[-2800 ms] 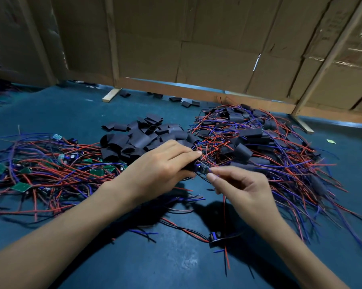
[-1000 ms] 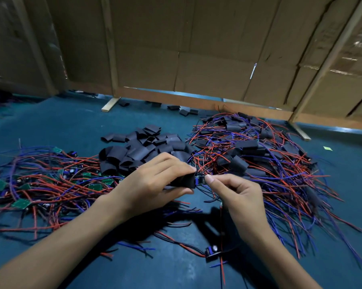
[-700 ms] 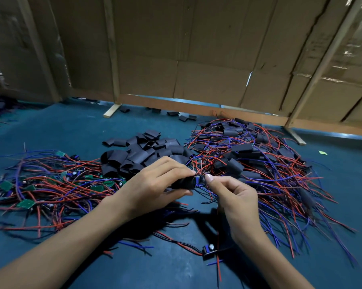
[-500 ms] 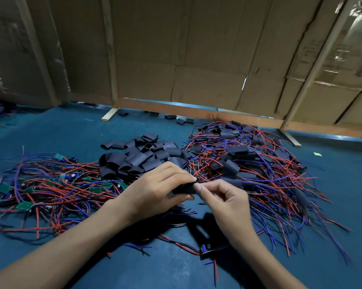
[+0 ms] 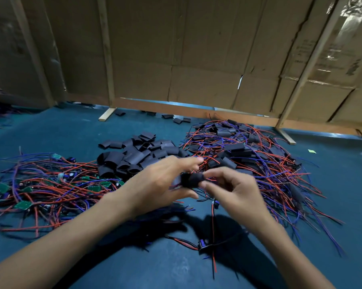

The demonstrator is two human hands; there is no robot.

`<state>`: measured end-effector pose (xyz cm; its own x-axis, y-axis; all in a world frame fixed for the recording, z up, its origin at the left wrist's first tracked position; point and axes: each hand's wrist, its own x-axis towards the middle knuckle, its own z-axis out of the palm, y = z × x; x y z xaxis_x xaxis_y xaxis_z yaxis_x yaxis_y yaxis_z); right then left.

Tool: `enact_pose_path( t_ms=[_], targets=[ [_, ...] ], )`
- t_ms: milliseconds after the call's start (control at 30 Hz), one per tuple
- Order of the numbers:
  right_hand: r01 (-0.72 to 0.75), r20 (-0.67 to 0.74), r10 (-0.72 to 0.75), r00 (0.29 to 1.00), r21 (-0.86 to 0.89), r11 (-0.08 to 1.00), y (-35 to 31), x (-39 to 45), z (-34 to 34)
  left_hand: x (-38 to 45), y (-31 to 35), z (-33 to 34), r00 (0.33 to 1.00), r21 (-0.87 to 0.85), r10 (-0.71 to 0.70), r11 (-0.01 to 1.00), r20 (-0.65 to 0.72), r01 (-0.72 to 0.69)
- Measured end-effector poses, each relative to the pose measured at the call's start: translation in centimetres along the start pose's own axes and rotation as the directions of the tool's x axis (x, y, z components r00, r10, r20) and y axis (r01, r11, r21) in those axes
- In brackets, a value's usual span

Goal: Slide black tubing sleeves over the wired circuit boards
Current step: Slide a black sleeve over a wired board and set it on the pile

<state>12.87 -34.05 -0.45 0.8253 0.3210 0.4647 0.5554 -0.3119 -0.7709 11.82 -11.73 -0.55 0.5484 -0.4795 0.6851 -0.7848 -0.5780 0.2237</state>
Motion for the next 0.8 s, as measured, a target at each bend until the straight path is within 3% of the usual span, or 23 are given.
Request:
enact_pose_path(
  t_ms=[67,100,167,233,267,333,400,467,500,567,600,667,733,800],
  targets=[
    [0.11,-0.128,-0.125,0.984,-0.118,0.987,-0.6,0.6,-2.8,0.1,-1.0,-1.3,0.983,0.029,-0.152,0.988,0.101,0.15],
    [0.14,-0.23,-0.169,0.958,-0.139,0.98,-0.7,1.0,-4.8,-0.1,-2.0,-2.3,0.948,0.128,-0.26,0.962,0.183,0.239],
    [0.14,-0.432,-0.173,0.885,-0.109,0.984,-0.1,1.6,-8.8,-1.1,-4.5,-4.7,0.793,0.422,-0.484,0.848,0.371,0.32],
    [-0.005,-0.524,-0.06,0.85,-0.123,0.992,1.3,2.5,-11.5,-2.6,-6.2,-6.9,0.634,0.553,-0.593,0.779,0.495,0.297],
    [-0.134,-0.503,0.019,0.864,-0.194,0.972,2.4,3.1,-12.3,-3.1,-6.7,-7.7,0.608,0.549,-0.596,0.782,0.524,0.294],
    [-0.419,-0.429,0.223,0.875,-0.444,0.792,4.5,4.2,-12.7,-3.5,-7.0,-8.4,0.612,0.518,-0.575,0.803,0.542,0.296],
    [-0.608,-0.485,0.372,0.791,-0.558,0.566,5.0,5.1,-11.5,-3.4,-7.0,-8.3,0.636,0.512,-0.555,0.813,0.536,0.278],
    [-0.67,-0.612,0.317,0.725,-0.519,0.53,3.7,6.2,-9.2,-3.2,-7.2,-7.9,0.652,0.524,-0.552,0.809,0.52,0.267],
    [-0.616,-0.643,0.196,0.741,-0.534,0.579,2.8,6.7,-7.9,-3.0,-7.3,-7.7,0.663,0.522,-0.551,0.808,0.506,0.273],
    [-0.33,-0.554,-0.13,0.822,-0.651,0.684,0.8,7.5,-4.7,-2.1,-7.6,-7.1,0.69,0.488,-0.547,0.815,0.474,0.311],
    [-0.141,-0.442,-0.288,0.85,-0.717,0.683,-0.3,7.6,-2.9,-1.6,-7.7,-6.8,0.696,0.461,-0.548,0.82,0.464,0.339],
    [0.187,-0.204,-0.52,0.829,-0.776,0.602,-2.0,7.3,0.7,-0.5,-8.0,-6.1,0.682,0.413,-0.563,0.82,0.466,0.396],
    [0.417,0.005,-0.58,0.815,-0.7,0.58,-2.9,6.5,4.1,0.2,-8.3,-5.5,0.673,0.405,-0.584,0.808,0.453,0.428],
    [0.561,0.301,-0.483,0.822,-0.571,0.599,-2.2,5.1,6.9,0.2,-8.6,-5.0,0.698,0.43,-0.602,0.788,0.389,0.44]
  ],
)
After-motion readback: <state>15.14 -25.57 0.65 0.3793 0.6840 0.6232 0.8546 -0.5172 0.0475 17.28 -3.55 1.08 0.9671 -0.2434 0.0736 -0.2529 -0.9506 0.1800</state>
